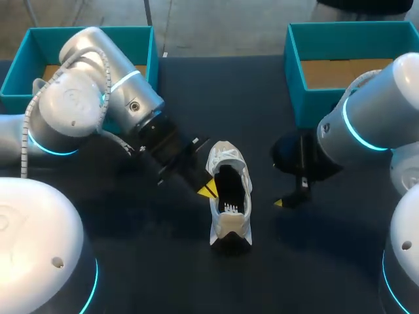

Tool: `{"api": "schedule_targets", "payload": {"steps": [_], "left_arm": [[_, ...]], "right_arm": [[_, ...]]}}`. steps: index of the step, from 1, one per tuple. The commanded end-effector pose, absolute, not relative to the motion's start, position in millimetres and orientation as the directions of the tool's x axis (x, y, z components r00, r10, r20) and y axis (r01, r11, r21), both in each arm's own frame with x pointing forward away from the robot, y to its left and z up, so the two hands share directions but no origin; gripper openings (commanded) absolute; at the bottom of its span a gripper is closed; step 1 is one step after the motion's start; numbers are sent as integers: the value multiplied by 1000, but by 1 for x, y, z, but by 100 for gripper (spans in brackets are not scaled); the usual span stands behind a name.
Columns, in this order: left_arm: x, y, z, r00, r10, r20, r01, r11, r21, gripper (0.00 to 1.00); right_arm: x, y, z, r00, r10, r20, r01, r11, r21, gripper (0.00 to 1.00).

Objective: Take the shoe out of the shoebox, open the shoe tongue, remove and reinsert the insole, then place the shoe into the shoebox

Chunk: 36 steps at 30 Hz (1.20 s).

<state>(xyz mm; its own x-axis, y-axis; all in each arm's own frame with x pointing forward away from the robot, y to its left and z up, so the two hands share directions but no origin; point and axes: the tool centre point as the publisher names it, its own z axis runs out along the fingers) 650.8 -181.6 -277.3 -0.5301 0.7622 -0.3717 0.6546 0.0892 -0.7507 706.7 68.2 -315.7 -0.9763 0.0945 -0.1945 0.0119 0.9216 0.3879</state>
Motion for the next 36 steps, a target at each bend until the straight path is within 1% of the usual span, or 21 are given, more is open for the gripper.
{"api": "schedule_targets", "payload": {"steps": [1, 13, 17, 22, 28, 36], "left_arm": [[651, -182, -278, -528, 764, -370, 655, 90, -750, 0], [651, -182, -278, -528, 764, -370, 655, 90, -750, 0], [653, -186, -274, -468, 817, -336, 676, 86, -732, 0], [652, -188, -273, -426, 852, -305, 693, 90, -716, 0], [650, -190, -273, -344, 908, -238, 737, 105, -667, 0], [653, -180, -268, -313, 934, -172, 777, 148, -611, 0]], "right_arm": [[704, 51, -298, -974, 97, -203, 15, 929, 371, 100], [710, 13, -262, -969, 81, -232, 6, 951, 308, 100], [709, 6, -255, -971, 68, -228, -3, 955, 296, 100], [710, -5, -245, -973, 67, -221, -1, 955, 297, 100], [713, -18, -231, -972, 62, -228, -3, 962, 273, 100], [716, -33, -220, -971, 72, -227, 14, 968, 249, 100]]}}
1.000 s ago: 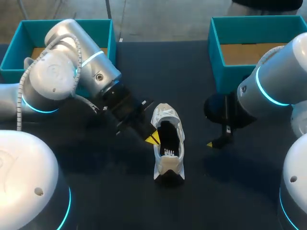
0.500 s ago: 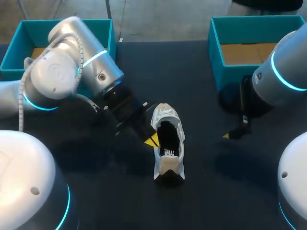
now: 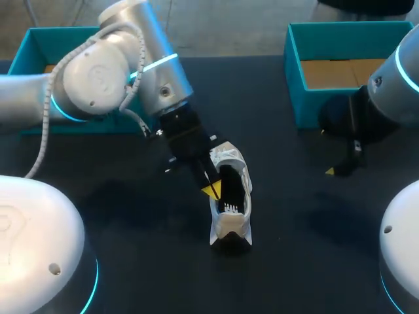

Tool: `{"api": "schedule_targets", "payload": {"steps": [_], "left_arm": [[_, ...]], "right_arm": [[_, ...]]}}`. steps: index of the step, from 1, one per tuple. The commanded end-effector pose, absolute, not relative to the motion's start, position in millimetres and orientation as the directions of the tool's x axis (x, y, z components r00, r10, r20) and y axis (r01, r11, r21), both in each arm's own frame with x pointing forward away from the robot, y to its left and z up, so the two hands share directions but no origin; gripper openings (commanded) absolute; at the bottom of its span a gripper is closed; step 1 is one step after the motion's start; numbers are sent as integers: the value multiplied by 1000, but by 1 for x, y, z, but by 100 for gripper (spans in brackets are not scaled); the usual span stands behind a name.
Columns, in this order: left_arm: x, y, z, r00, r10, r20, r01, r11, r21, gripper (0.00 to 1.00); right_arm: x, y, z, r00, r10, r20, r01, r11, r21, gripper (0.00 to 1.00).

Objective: Take the shoe out of the shoebox, open the shoe tongue, remove and reinsert the insole, then place the shoe into the shoebox

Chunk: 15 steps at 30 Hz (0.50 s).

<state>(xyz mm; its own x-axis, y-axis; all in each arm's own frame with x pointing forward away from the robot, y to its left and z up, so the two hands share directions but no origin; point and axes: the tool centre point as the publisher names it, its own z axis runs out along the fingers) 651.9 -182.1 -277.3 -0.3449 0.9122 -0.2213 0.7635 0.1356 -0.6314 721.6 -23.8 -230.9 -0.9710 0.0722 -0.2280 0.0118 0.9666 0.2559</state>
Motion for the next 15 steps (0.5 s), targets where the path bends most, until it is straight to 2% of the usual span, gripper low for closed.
{"api": "schedule_targets", "payload": {"steps": [1, 4, 6, 15], "left_arm": [[654, -178, -268, -307, 938, -159, 787, 157, -596, 0], [661, -173, -269, -287, 944, -165, 801, 141, -582, 0], [667, -170, -275, -218, 970, -110, 863, 139, -486, 0], [685, -183, -289, -154, 977, -145, 925, 91, -368, 0]], "right_arm": [[716, -35, -218, -971, 72, -226, 14, 969, 248, 100], [718, -40, -212, -972, 73, -225, 18, 971, 237, 100], [718, -43, -209, -973, 89, -214, 39, 973, 228, 100], [718, -45, -207, -967, 115, -226, 65, 974, 217, 100]]}}
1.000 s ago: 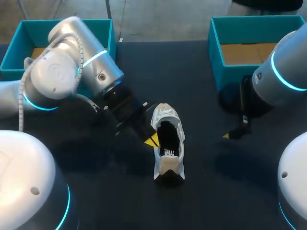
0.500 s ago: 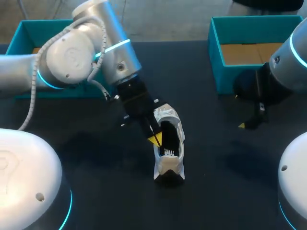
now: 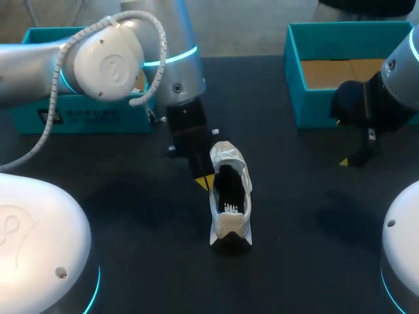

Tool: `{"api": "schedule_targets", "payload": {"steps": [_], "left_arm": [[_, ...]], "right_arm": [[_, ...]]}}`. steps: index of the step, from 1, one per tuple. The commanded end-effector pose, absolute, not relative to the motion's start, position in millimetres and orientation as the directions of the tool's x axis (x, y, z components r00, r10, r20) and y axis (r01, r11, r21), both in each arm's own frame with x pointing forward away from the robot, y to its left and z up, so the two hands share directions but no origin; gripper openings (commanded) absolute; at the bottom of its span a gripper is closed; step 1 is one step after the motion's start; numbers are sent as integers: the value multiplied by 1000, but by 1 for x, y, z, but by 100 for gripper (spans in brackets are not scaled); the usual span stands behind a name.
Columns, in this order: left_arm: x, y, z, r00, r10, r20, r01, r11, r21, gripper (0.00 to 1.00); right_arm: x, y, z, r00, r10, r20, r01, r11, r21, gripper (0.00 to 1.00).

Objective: Take the shoe out of the shoebox, open the shoe tongue, remove and reinsert the insole, then place the shoe into the shoebox

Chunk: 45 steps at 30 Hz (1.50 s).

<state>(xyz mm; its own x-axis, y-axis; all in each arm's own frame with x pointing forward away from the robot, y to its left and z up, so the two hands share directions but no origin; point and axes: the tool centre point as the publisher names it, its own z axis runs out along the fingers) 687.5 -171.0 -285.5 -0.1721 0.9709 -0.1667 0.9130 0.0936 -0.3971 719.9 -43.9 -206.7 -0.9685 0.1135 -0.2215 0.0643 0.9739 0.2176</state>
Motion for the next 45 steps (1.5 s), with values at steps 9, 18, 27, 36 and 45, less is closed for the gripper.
{"api": "schedule_targets", "payload": {"steps": [9, 18, 27, 36, 45], "left_arm": [[687, -202, -317, -103, 983, -153, 940, 46, -338, 0], [690, -220, -355, -80, 988, -135, 953, 36, -301, 0], [692, -227, -377, -77, 988, -133, 959, 37, -282, 0], [680, -231, -401, -100, 986, -133, 951, 55, -304, 0], [672, -230, -399, -75, 989, -128, 956, 34, -293, 0]], "right_arm": [[718, -45, -207, -967, 115, -226, 65, 974, 217, 100], [718, -45, -207, -967, 115, -226, 65, 974, 217, 100], [718, -45, -207, -967, 115, -226, 65, 974, 217, 100], [718, -45, -207, -967, 115, -226, 65, 974, 217, 100], [718, -45, -207, -967, 115, -226, 65, 974, 217, 100]]}}
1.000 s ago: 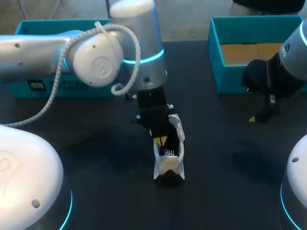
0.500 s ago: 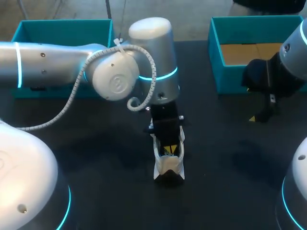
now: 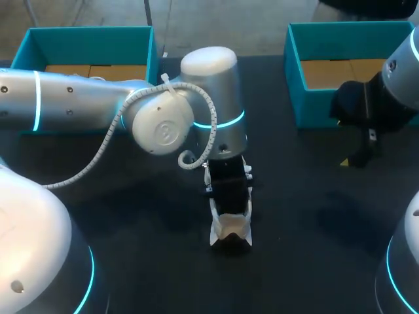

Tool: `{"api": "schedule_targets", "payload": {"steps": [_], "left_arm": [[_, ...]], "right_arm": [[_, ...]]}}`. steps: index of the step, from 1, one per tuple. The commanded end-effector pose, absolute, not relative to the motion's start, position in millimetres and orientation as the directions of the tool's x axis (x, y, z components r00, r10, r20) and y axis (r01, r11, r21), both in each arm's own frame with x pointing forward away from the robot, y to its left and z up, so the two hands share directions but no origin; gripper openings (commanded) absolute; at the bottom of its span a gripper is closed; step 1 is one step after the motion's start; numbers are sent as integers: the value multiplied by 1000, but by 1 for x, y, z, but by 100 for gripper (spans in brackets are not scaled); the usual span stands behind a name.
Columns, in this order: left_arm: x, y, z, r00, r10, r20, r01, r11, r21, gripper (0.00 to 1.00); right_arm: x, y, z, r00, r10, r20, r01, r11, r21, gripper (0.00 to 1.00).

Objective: Take the shoe out of the shoebox, open the shoe tongue, remove and reinsert the insole, then place the shoe into the shoebox

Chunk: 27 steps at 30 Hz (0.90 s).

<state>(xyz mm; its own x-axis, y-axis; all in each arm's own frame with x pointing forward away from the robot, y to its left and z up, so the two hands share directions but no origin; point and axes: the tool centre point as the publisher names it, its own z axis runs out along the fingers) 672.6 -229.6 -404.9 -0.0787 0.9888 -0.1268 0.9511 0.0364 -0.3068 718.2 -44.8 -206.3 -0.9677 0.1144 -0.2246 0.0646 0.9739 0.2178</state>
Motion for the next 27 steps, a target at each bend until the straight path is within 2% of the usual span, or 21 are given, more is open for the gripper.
{"api": "schedule_targets", "payload": {"steps": [1, 8, 20, 27], "left_arm": [[674, -228, -395, -71, 989, -129, 958, 32, -284, 0], [668, -222, -383, -21, 994, -108, 966, -8, -260, 0], [649, -223, -411, 21, 999, -28, 956, -28, -291, 0], [661, -216, -379, -13, 1000, -9, 985, 12, -173, 0]], "right_arm": [[718, -45, -207, -967, 115, -226, 65, 974, 217, 100], [718, -45, -207, -967, 115, -226, 65, 974, 217, 100], [718, -45, -207, -967, 115, -226, 65, 974, 217, 100], [718, -45, -207, -967, 115, -226, 65, 974, 217, 100]]}}
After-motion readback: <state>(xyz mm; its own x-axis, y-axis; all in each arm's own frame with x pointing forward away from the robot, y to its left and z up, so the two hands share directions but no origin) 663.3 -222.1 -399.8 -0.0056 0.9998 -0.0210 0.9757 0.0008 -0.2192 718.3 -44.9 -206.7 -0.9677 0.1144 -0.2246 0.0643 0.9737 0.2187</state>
